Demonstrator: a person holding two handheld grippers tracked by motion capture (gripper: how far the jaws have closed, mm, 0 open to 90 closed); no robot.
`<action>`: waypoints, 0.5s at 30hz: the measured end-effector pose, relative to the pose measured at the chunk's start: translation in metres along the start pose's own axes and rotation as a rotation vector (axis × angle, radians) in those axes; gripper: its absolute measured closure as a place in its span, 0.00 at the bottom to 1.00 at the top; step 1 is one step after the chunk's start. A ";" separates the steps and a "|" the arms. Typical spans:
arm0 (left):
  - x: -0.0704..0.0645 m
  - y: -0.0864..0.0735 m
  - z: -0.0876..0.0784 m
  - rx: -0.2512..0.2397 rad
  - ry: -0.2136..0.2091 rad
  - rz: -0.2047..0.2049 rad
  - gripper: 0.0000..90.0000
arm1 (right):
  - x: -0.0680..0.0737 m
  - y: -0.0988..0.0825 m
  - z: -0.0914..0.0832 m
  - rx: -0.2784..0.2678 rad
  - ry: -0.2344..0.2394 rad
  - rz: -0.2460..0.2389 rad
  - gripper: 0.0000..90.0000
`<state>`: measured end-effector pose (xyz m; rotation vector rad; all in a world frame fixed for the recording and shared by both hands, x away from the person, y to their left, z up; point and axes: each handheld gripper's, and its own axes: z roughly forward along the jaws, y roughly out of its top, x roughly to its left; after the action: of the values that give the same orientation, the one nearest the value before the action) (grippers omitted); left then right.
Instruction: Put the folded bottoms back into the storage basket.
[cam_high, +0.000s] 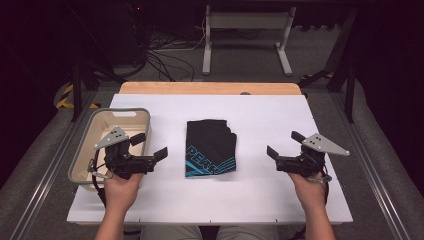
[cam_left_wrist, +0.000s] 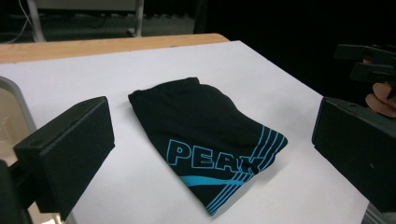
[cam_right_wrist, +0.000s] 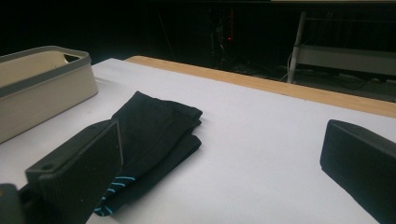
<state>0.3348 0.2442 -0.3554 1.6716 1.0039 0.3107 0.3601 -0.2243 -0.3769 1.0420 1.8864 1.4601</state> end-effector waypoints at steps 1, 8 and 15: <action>0.000 0.000 0.004 0.010 -0.014 -0.006 0.00 | 0.000 0.000 0.000 0.002 0.000 -0.001 0.00; -0.003 0.009 0.046 0.144 -0.026 -0.078 0.00 | -0.002 0.004 -0.007 -0.021 0.001 0.001 0.00; 0.008 0.012 0.075 0.254 0.005 -0.141 0.00 | -0.003 0.003 -0.009 -0.022 0.002 0.000 0.00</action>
<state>0.3945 0.1998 -0.3738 1.8148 1.1978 0.0972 0.3551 -0.2312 -0.3719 1.0308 1.8676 1.4799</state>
